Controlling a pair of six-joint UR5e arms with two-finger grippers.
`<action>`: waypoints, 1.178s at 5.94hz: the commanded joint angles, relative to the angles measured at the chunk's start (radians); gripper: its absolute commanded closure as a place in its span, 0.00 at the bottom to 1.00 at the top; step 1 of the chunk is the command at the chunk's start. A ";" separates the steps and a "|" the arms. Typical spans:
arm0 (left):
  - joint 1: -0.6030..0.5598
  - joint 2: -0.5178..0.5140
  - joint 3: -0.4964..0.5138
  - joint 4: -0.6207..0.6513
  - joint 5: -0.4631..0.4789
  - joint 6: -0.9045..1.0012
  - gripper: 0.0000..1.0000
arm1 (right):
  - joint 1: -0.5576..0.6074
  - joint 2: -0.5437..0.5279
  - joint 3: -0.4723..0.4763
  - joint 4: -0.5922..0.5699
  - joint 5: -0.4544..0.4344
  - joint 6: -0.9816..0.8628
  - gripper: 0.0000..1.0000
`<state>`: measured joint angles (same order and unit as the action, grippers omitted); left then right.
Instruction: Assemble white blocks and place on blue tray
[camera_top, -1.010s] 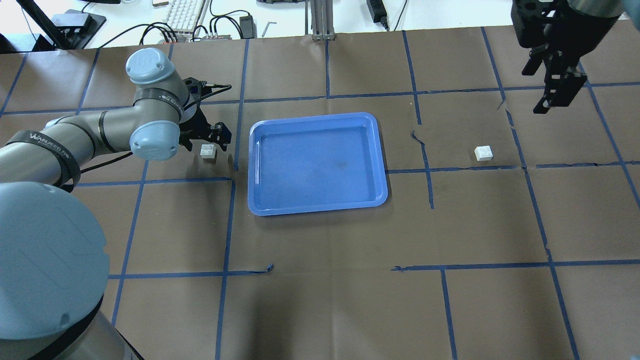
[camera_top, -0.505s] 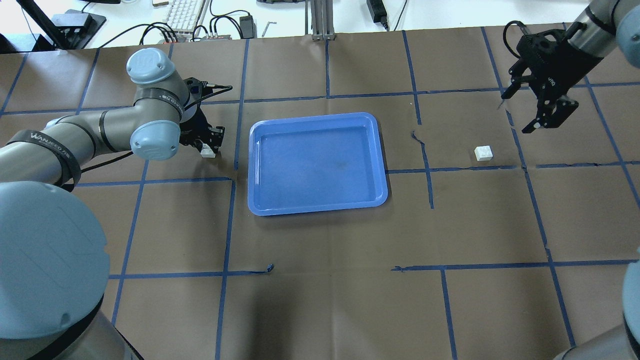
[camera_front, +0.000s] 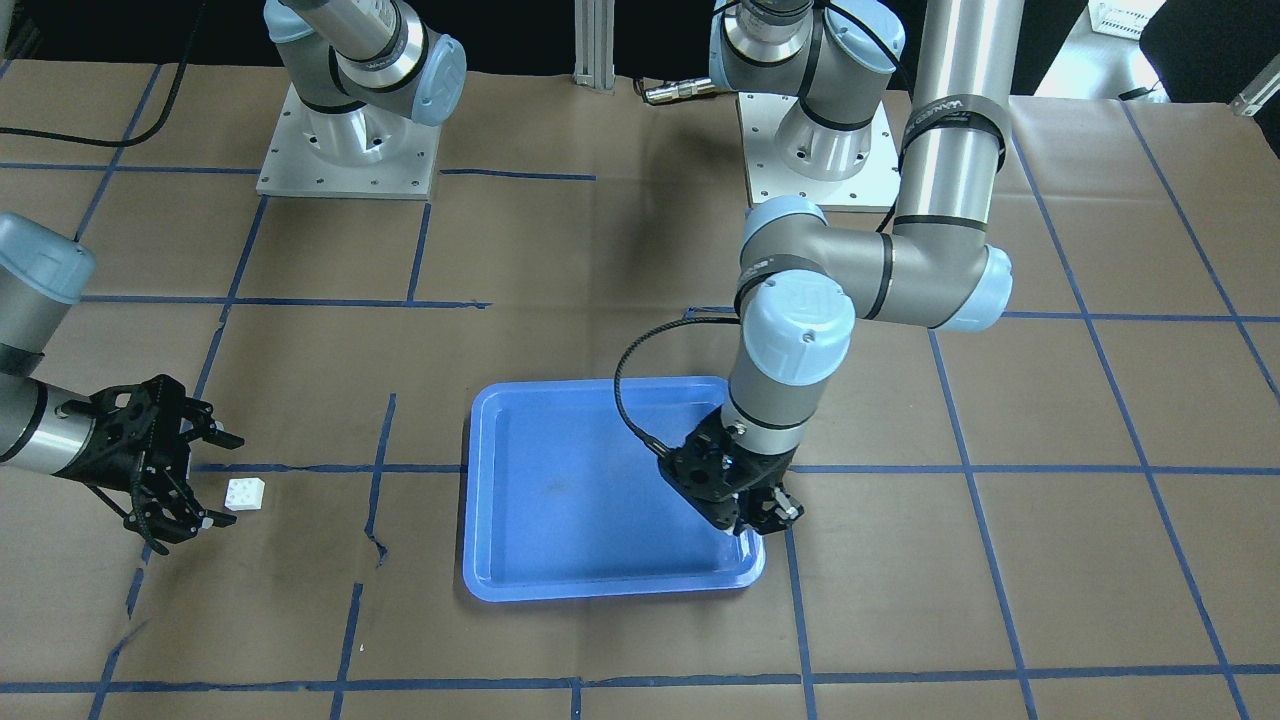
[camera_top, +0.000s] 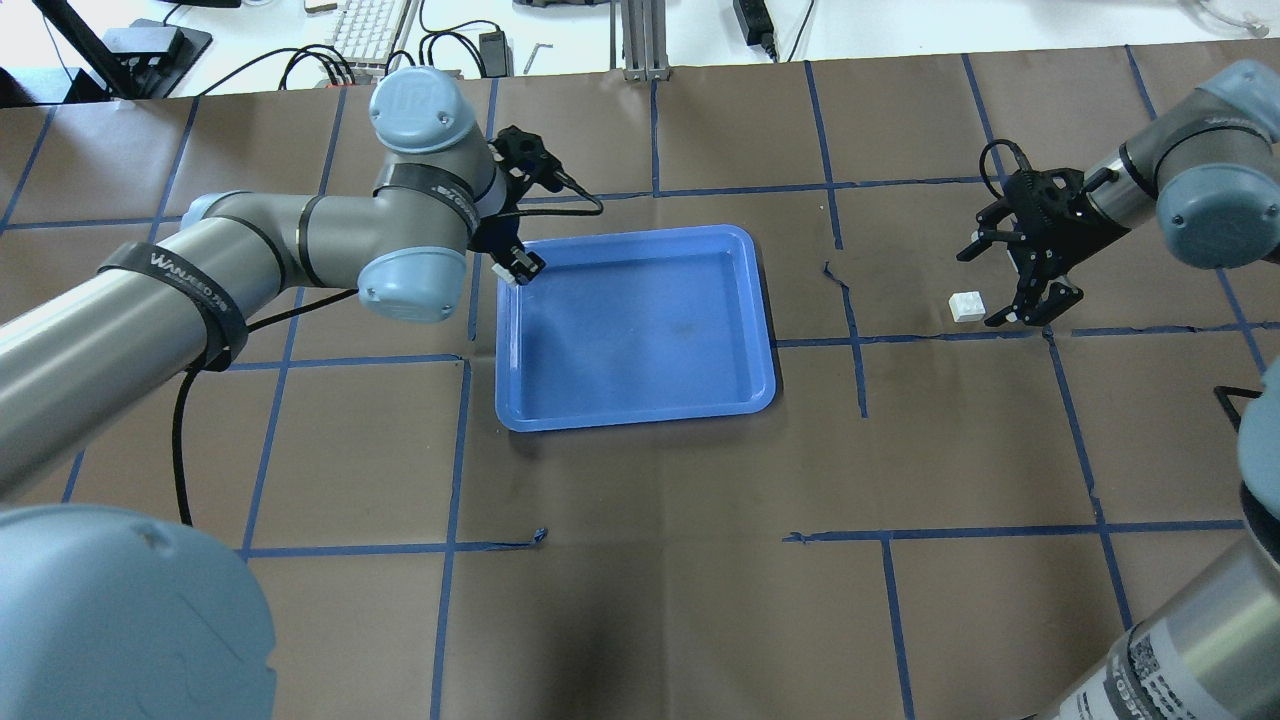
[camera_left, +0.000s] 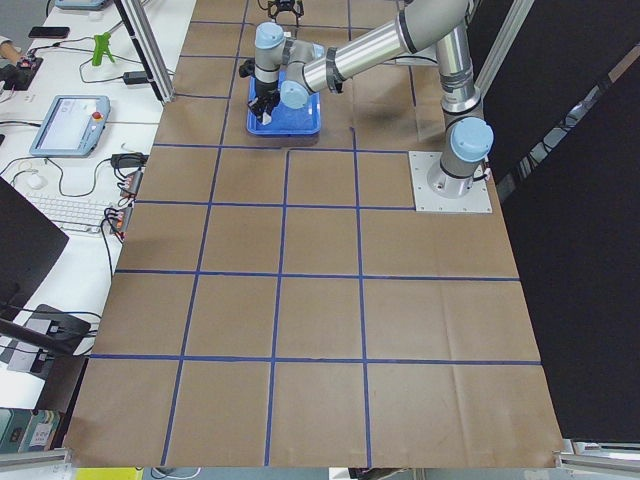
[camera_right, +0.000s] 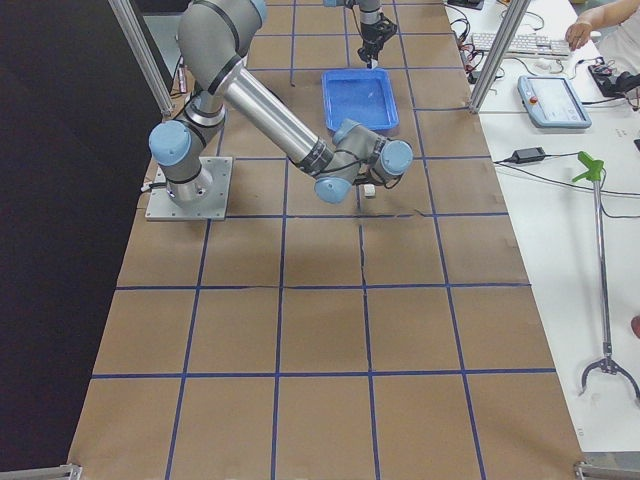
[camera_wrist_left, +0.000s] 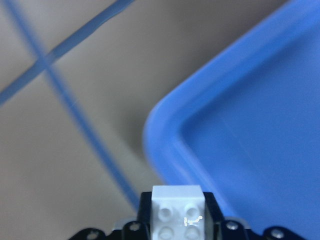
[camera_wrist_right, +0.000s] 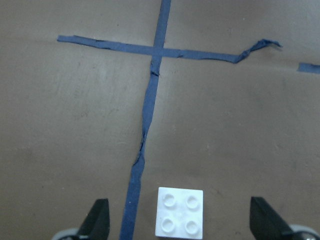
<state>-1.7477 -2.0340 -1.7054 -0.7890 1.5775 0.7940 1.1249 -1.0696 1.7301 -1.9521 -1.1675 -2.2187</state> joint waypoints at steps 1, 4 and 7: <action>-0.122 0.003 -0.022 0.013 -0.010 0.326 0.87 | -0.020 0.030 0.006 -0.028 0.046 -0.009 0.00; -0.130 -0.072 -0.026 0.013 -0.048 0.404 0.80 | -0.020 0.036 0.008 -0.030 0.052 -0.002 0.15; -0.130 -0.094 -0.020 0.017 -0.048 0.406 0.20 | -0.020 0.048 0.002 -0.030 0.049 -0.003 0.53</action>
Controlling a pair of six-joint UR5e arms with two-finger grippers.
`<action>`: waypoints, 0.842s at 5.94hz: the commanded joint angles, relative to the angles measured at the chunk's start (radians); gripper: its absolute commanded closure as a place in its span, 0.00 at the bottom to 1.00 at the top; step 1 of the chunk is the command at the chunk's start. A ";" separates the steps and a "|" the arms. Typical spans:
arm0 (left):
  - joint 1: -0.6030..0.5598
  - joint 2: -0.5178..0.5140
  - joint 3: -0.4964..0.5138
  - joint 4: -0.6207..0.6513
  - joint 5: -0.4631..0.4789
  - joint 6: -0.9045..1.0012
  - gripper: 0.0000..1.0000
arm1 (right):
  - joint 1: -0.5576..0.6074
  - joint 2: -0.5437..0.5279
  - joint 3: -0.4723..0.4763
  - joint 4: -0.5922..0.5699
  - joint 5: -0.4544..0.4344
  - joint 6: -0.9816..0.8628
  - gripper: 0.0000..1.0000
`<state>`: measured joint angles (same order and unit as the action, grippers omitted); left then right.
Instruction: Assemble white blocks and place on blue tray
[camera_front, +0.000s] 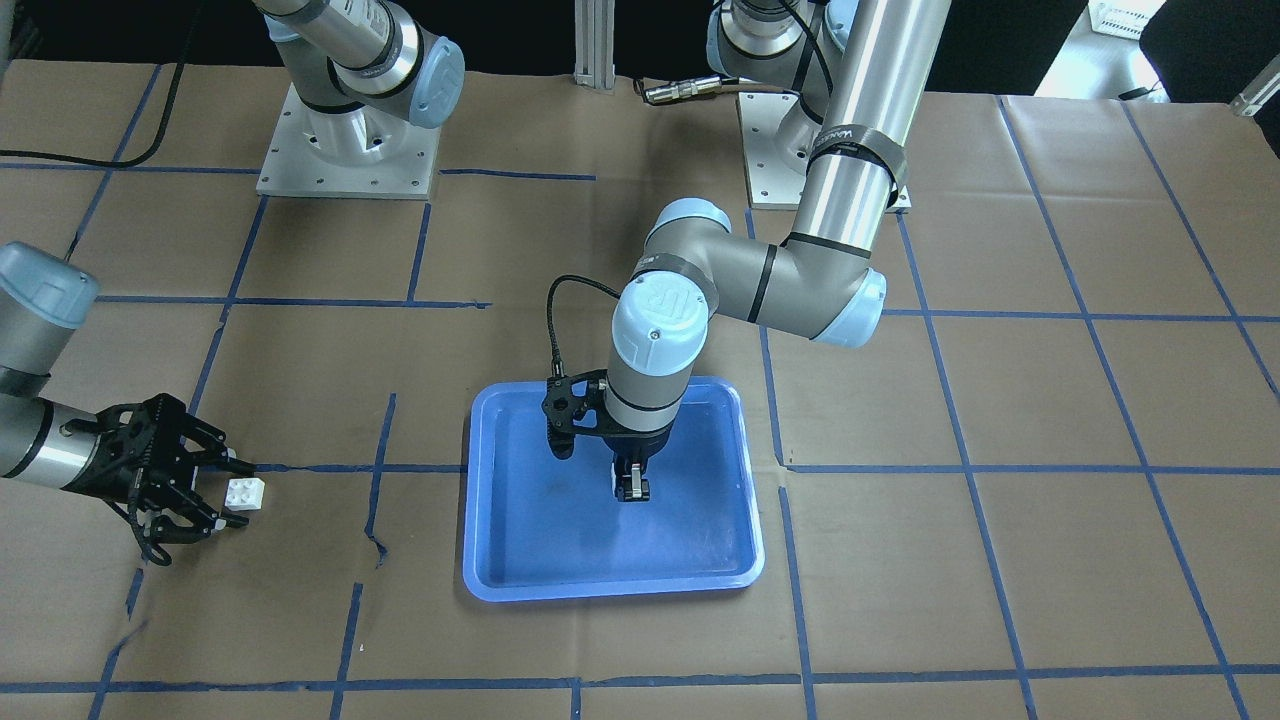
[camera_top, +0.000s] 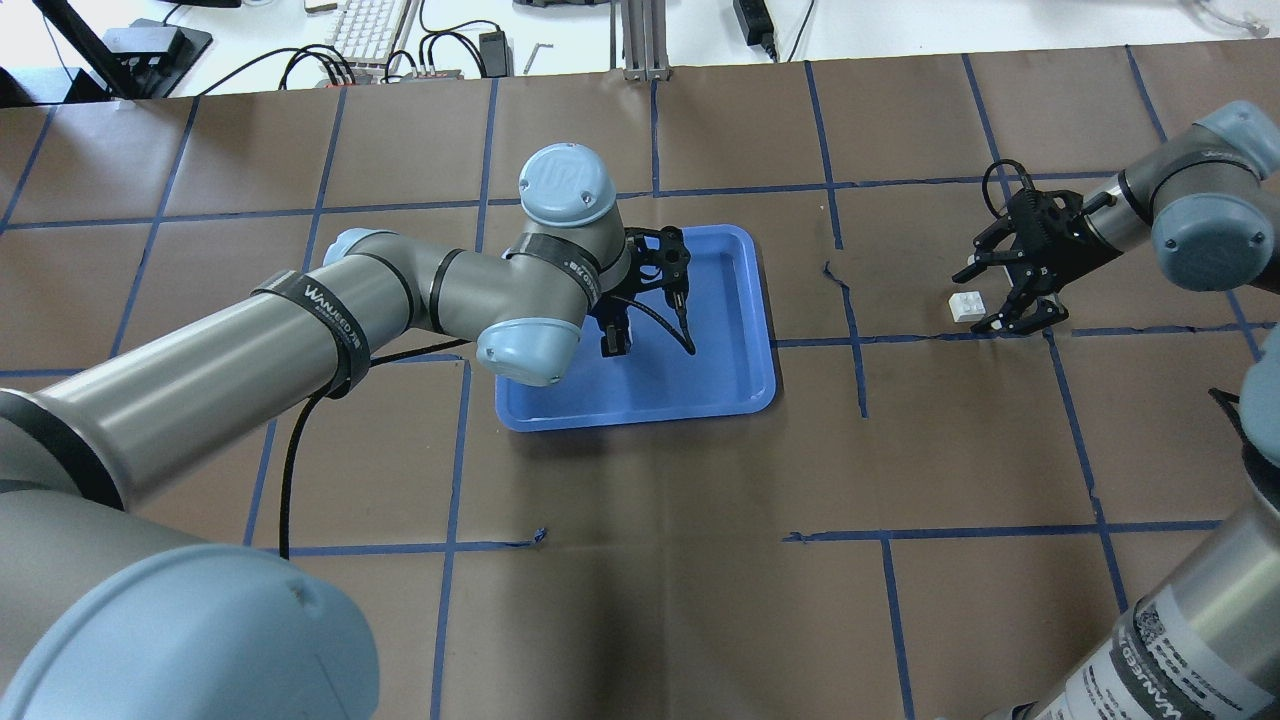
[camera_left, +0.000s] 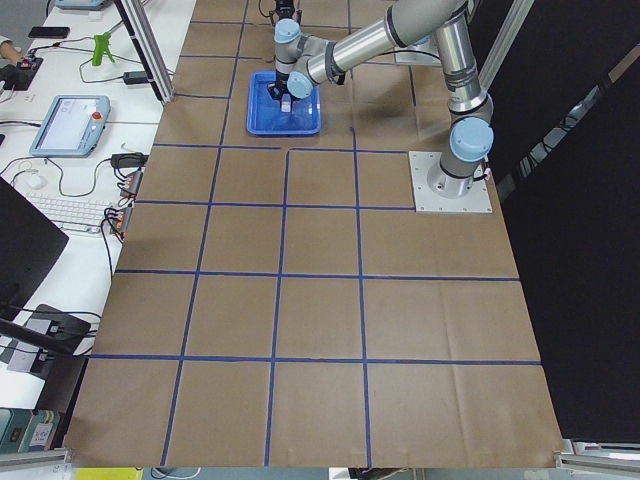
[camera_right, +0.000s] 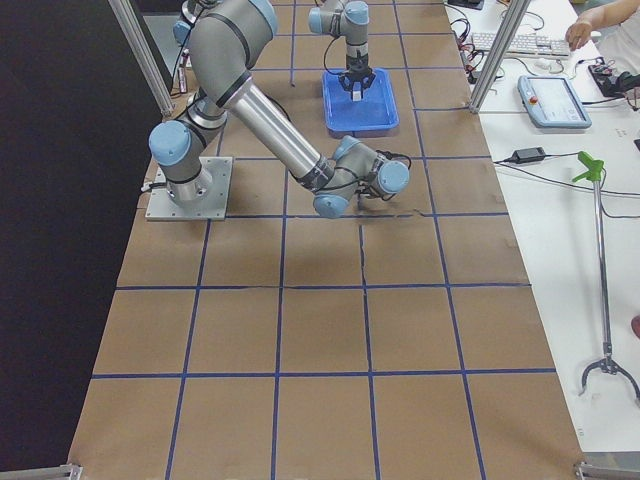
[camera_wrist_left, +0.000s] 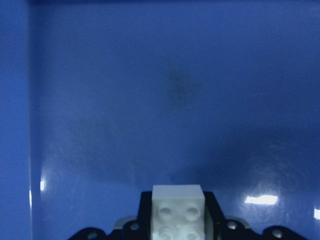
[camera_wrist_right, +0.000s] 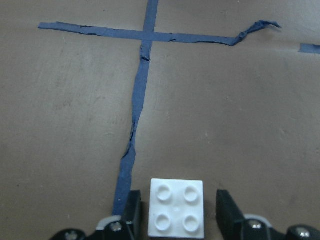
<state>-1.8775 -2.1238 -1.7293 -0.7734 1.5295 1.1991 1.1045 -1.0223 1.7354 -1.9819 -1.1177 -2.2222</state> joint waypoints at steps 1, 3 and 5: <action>0.000 -0.001 0.011 -0.013 0.004 -0.010 0.01 | 0.000 -0.001 -0.007 0.000 -0.001 0.003 0.62; -0.002 0.124 0.046 -0.196 0.007 -0.010 0.01 | 0.000 -0.008 -0.017 0.003 0.004 0.007 0.72; 0.008 0.310 0.100 -0.503 0.004 -0.012 0.01 | 0.003 -0.063 -0.025 0.011 0.004 0.036 0.76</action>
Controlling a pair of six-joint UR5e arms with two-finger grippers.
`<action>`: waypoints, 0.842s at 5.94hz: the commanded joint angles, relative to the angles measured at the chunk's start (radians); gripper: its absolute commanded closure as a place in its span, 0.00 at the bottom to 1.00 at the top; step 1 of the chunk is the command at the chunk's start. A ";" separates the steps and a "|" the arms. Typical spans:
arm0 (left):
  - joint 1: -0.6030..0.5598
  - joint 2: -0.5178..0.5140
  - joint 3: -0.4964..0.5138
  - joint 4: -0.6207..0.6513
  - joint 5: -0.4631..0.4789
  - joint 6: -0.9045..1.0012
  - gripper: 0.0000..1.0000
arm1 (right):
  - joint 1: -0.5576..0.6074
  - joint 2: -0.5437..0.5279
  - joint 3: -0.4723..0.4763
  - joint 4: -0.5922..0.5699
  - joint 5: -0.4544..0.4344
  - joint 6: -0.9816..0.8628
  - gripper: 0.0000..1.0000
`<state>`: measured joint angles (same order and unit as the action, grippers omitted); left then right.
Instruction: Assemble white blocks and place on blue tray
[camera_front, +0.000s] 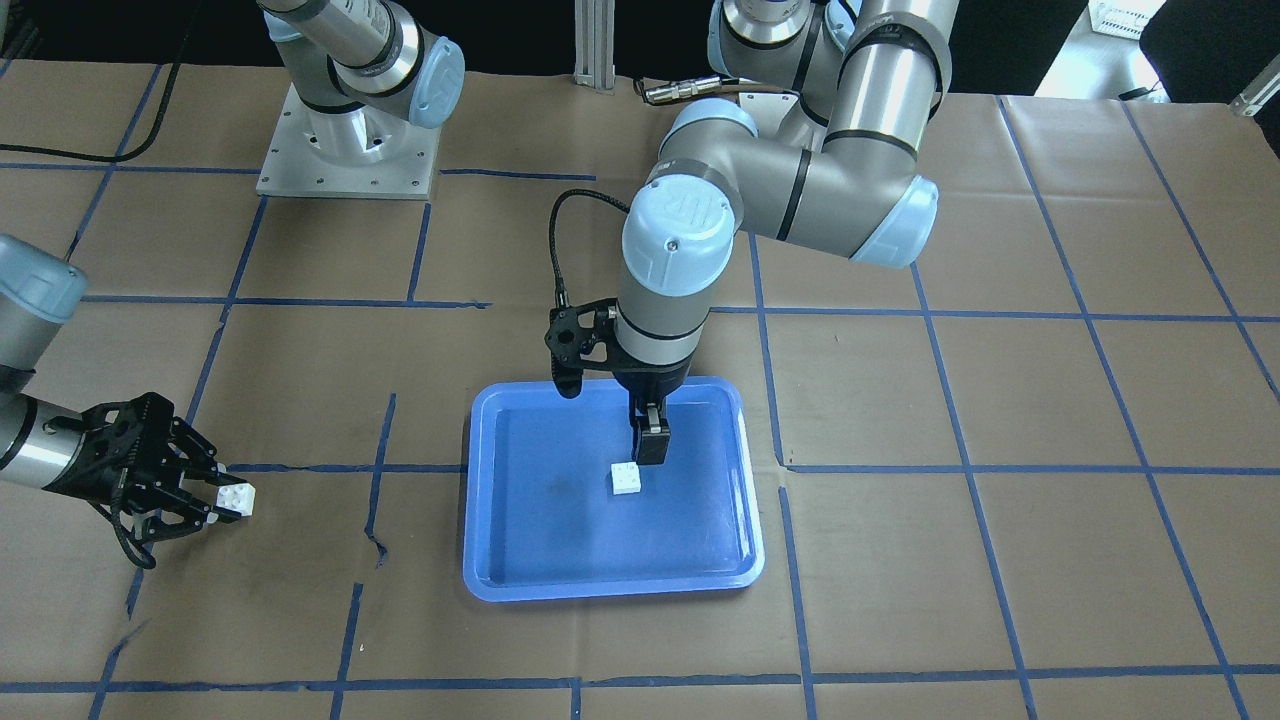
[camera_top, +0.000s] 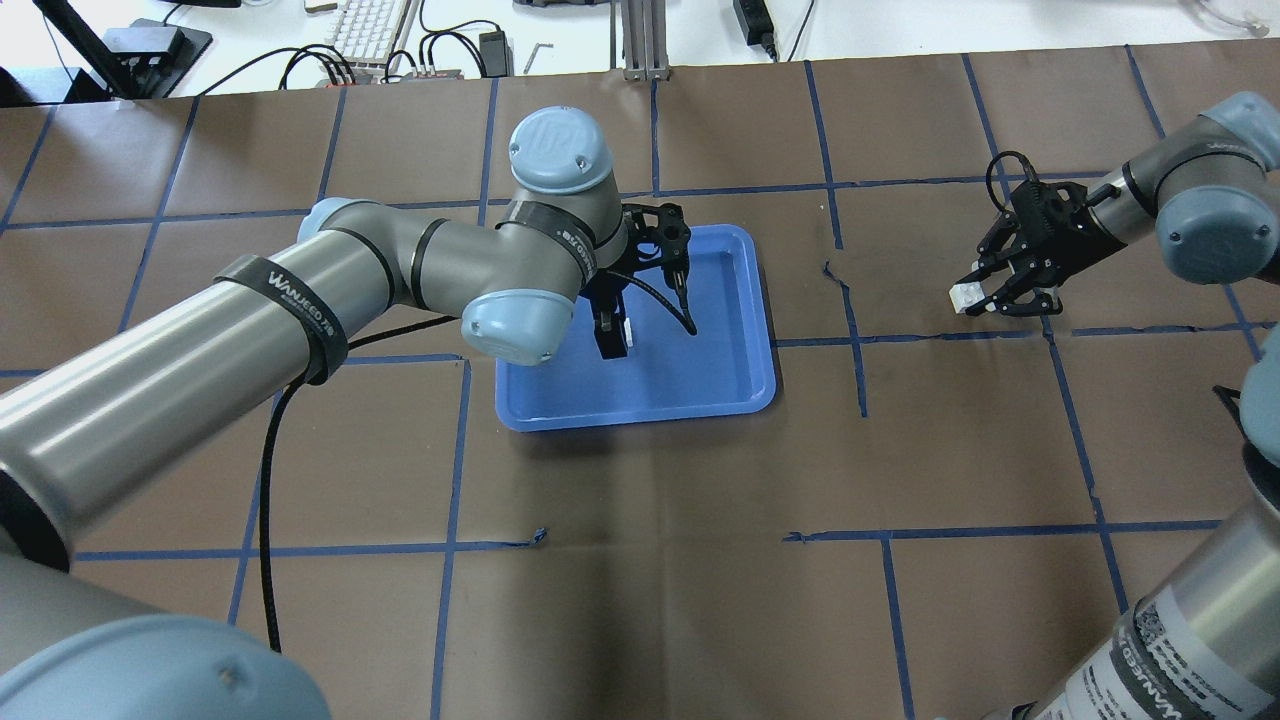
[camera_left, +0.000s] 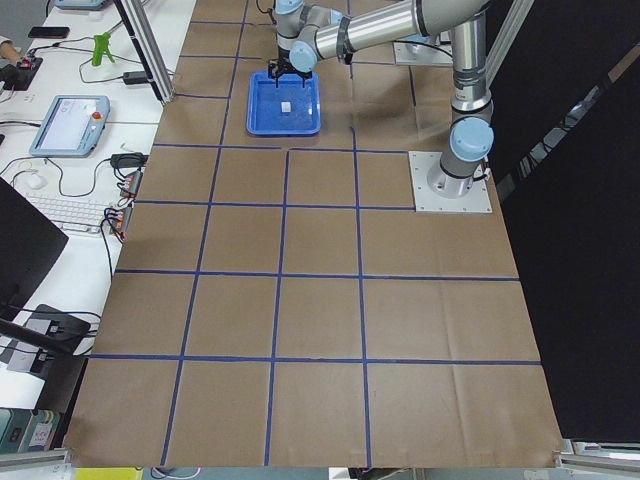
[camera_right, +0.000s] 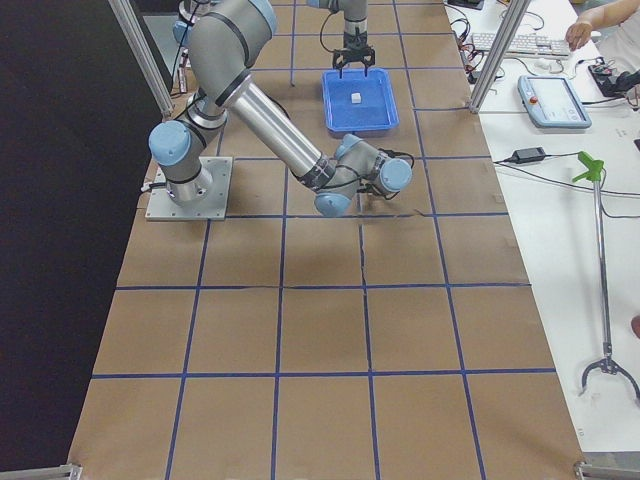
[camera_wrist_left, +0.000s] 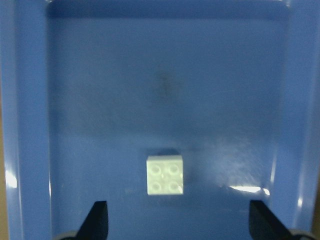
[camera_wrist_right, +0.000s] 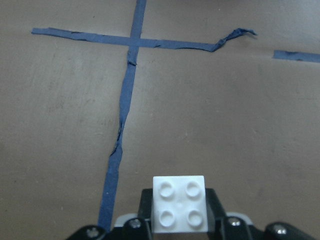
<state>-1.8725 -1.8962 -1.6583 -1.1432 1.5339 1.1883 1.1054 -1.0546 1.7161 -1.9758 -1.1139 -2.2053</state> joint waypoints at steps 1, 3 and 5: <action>0.013 0.148 0.101 -0.300 -0.003 -0.003 0.01 | 0.022 -0.080 -0.009 0.015 -0.001 0.094 0.76; 0.024 0.215 0.161 -0.424 0.017 -0.207 0.01 | 0.123 -0.134 -0.001 0.018 0.046 0.203 0.76; 0.187 0.221 0.154 -0.437 0.109 -0.588 0.01 | 0.274 -0.165 0.020 0.003 0.115 0.379 0.76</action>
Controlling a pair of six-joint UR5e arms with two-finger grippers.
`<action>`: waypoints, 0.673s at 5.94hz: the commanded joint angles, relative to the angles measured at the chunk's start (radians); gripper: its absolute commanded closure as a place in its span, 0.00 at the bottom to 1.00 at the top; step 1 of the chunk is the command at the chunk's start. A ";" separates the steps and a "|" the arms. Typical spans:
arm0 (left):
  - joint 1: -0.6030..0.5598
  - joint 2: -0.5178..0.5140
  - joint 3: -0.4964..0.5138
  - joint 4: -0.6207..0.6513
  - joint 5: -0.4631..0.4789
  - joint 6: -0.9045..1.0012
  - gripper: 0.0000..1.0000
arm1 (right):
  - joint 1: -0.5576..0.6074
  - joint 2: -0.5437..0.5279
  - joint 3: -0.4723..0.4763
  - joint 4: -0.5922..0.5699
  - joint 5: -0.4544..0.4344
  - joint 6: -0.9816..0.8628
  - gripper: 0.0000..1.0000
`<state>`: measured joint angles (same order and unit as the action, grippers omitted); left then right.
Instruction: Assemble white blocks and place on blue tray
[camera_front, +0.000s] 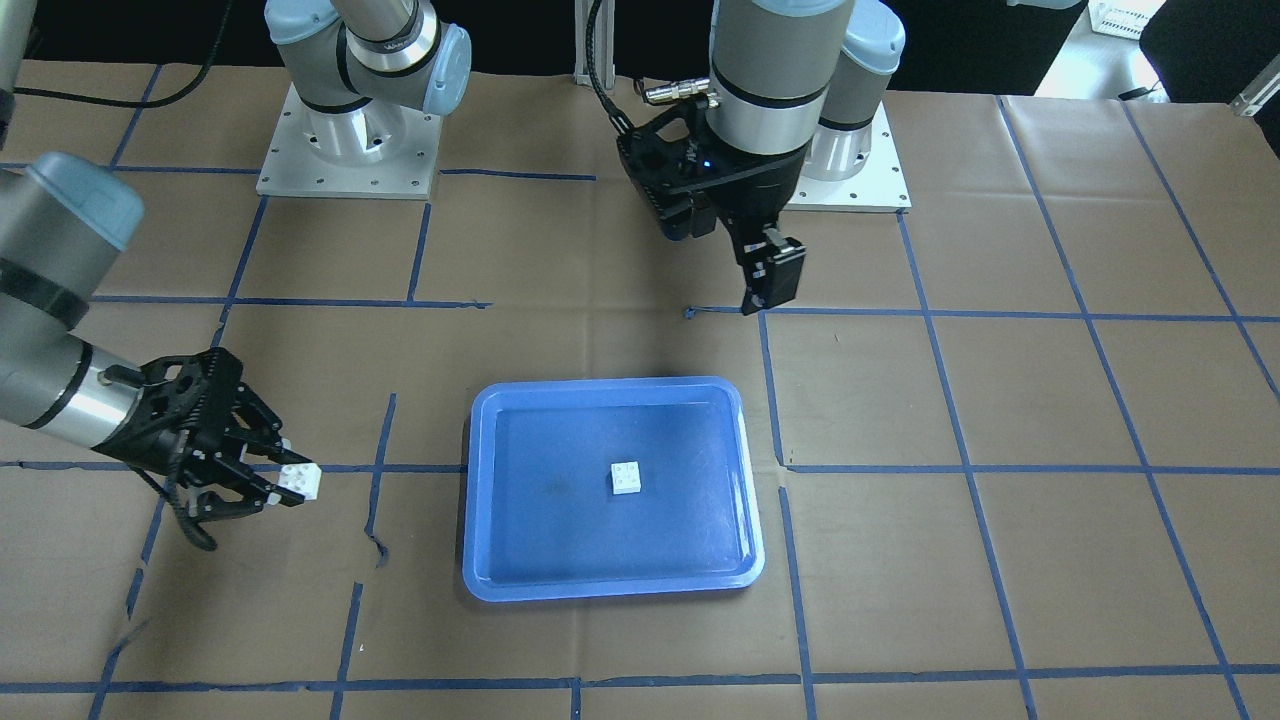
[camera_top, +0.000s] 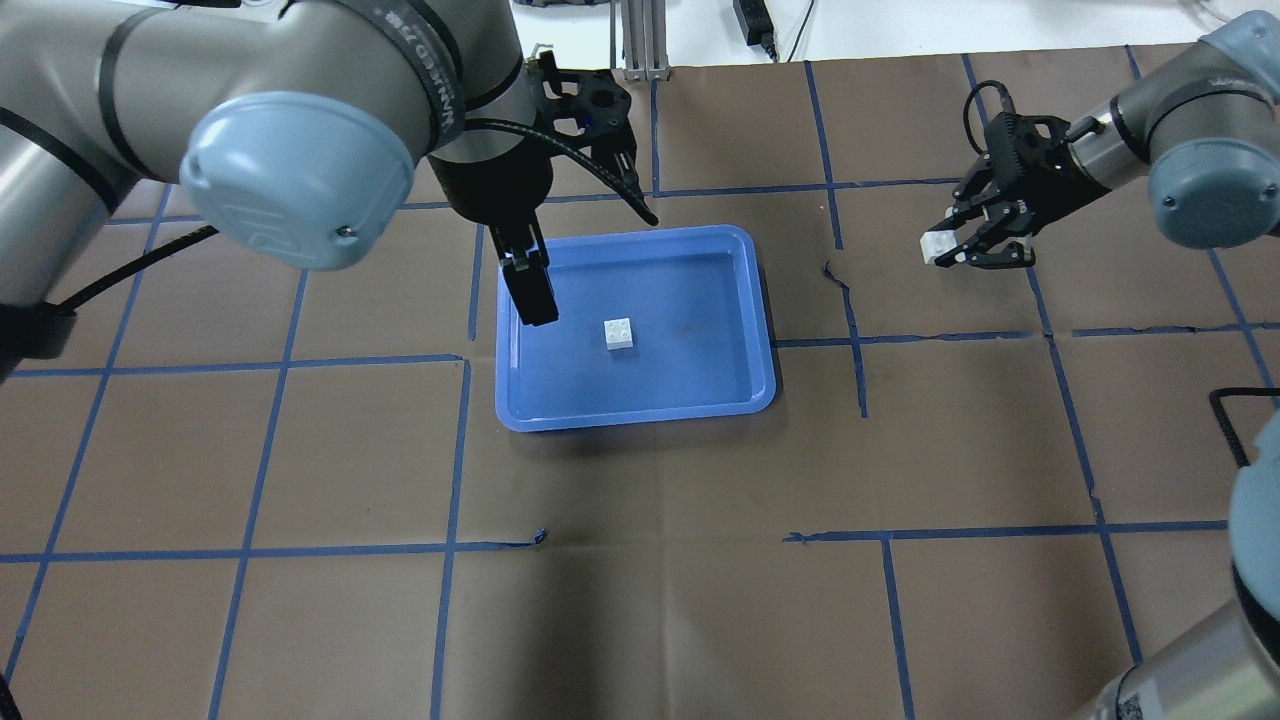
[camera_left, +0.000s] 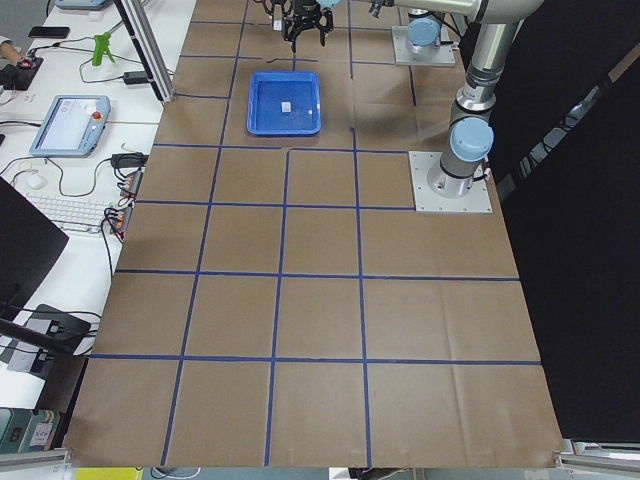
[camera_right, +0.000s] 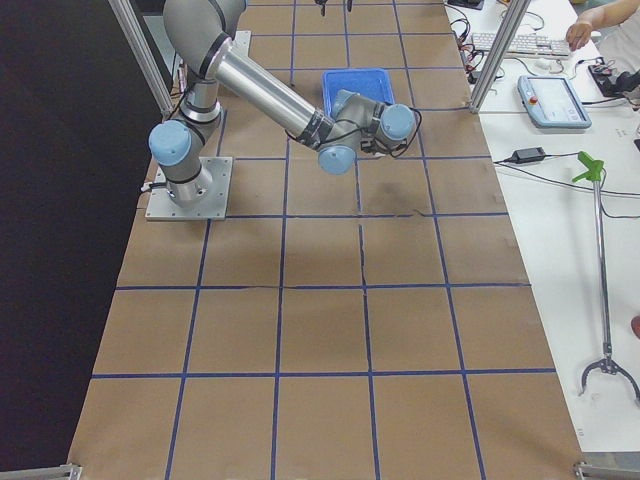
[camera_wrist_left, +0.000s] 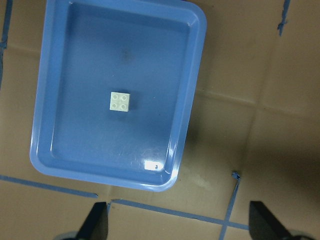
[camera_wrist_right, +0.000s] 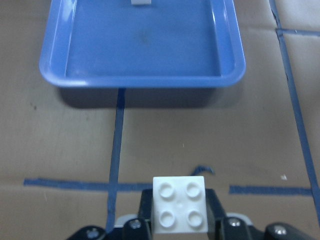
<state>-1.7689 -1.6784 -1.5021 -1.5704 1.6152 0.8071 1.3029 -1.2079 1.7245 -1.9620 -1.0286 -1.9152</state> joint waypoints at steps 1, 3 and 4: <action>0.103 0.012 0.006 0.010 0.023 -0.462 0.01 | 0.182 -0.010 0.012 -0.062 0.045 0.199 0.76; 0.103 0.061 0.008 0.009 0.005 -0.810 0.01 | 0.325 0.037 0.042 -0.318 0.042 0.488 0.76; 0.103 0.071 0.013 -0.003 0.003 -0.869 0.01 | 0.376 0.071 0.062 -0.410 0.041 0.546 0.76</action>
<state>-1.6675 -1.6230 -1.4934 -1.5649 1.6205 0.0358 1.6223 -1.1681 1.7682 -2.2730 -0.9867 -1.4477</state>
